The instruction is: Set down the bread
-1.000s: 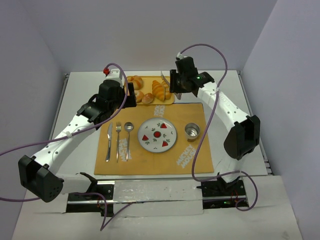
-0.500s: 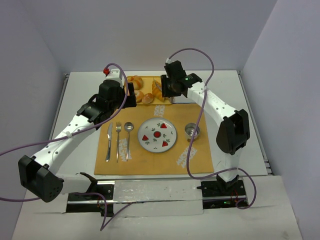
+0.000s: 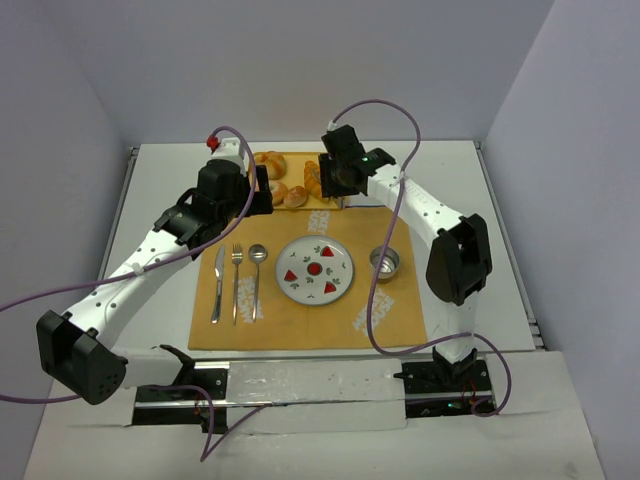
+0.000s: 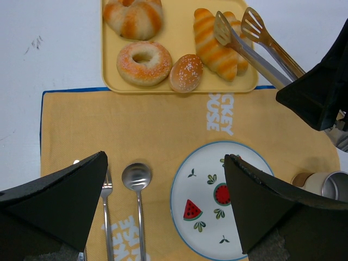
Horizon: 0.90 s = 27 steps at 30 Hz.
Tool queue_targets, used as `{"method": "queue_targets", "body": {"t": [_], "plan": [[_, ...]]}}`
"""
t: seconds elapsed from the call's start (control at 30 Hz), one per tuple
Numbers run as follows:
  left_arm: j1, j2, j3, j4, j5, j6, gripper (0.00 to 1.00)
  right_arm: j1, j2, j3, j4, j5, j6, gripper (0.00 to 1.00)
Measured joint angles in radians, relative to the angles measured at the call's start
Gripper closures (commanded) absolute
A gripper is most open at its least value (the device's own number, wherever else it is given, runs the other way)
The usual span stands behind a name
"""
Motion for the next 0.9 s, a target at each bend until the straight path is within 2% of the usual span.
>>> {"method": "queue_targets", "body": {"t": [0.23,0.67,0.9], "plan": [[0.0,0.0,0.0,0.0,0.0,0.0,0.01,0.003,0.013,0.013,-0.008,0.011,-0.002,0.41],[0.0,0.0,0.0,0.0,0.0,0.0,0.01,0.005,0.051,0.019,-0.021,0.011,-0.003,0.41],[0.0,0.0,0.0,0.0,0.0,0.0,0.01,0.011,0.062,0.026,-0.022,0.005,-0.004,0.46]]}}
